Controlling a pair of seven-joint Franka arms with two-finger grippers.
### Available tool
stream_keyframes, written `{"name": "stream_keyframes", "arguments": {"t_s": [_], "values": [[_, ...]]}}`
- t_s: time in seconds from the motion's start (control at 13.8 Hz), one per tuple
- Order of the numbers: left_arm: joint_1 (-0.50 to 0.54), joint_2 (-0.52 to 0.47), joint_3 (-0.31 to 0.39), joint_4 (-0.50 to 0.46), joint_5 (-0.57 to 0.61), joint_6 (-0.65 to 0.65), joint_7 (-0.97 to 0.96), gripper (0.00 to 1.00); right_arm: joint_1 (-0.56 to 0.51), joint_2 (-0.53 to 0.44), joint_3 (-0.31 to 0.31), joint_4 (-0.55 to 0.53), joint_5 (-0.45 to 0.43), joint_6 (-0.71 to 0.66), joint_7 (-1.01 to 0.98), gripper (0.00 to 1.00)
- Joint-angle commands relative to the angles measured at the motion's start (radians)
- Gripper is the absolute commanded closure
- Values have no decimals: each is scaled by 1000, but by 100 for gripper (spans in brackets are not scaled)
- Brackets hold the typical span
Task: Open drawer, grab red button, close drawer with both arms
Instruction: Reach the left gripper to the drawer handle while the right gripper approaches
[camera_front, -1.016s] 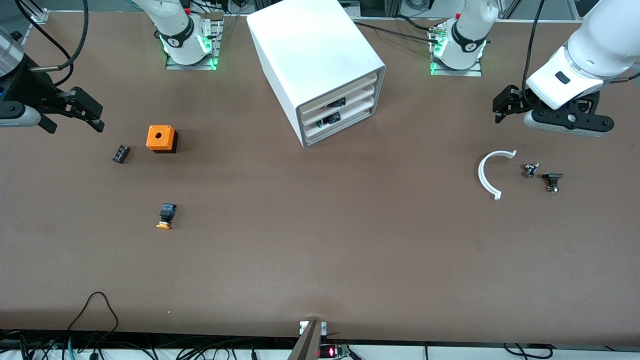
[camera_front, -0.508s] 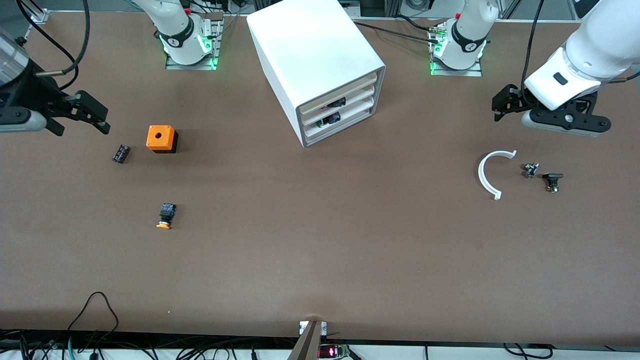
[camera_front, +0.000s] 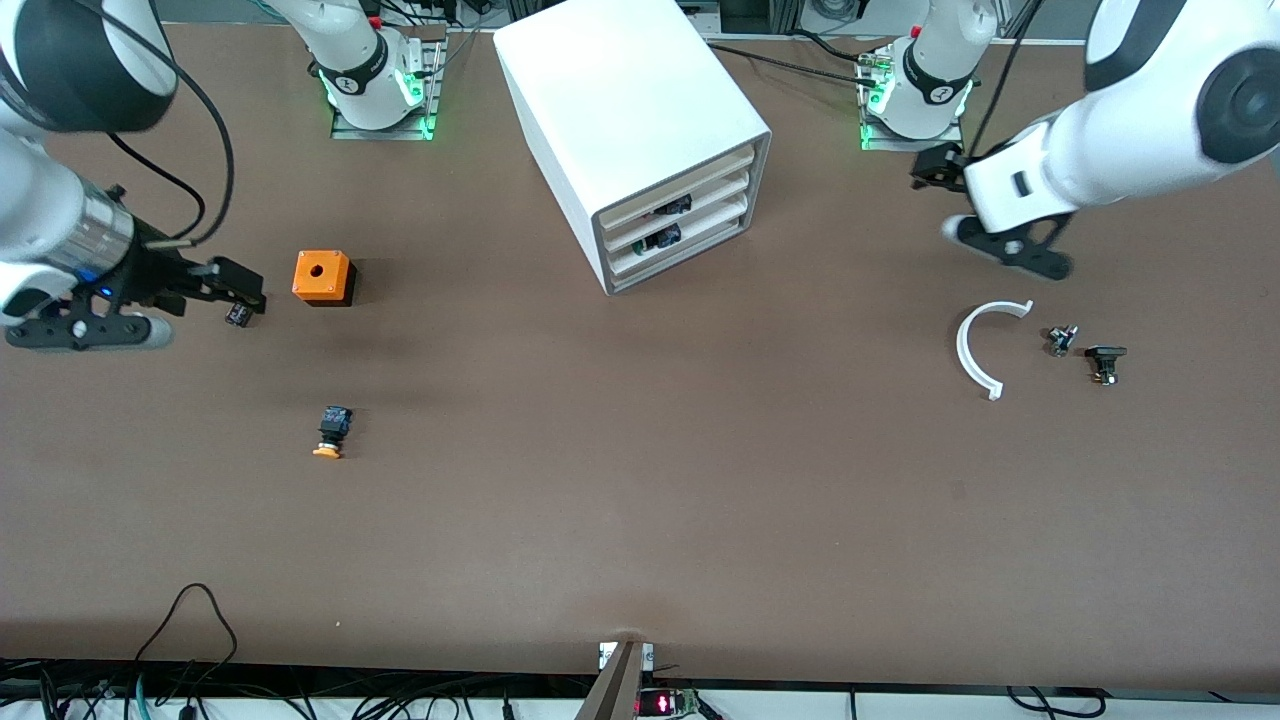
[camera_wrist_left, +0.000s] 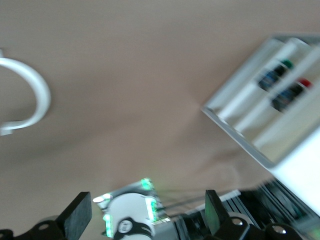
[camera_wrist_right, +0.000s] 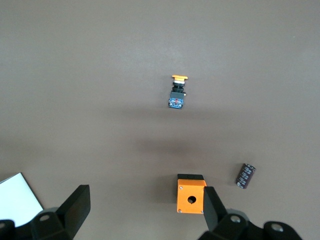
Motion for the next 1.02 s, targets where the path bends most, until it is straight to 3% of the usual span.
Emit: {"name": "stream_keyframes", "arguments": {"t_s": [0.0,0.15,0.29,0.58,0.73,0.94], "values": [[8,55,1,-20,-155,-1,66,0,16,36,6,-1,36,50,13,0],[11,55,1,-110,-255,113,133,0,20,68,5,3,77,69,59,0],[44,57,1,-231,-460,237,260,0,49,102,5,5,78,81,152,0],[31,66,-19,-484,-747,494,584,1,114,146,5,6,75,135,263,0],[31,72,-57,-572,-890,540,708,3,149,161,5,11,67,156,336,0],[32,144,-74,-606,-984,543,866,13,200,195,5,29,62,157,462,0]]}}
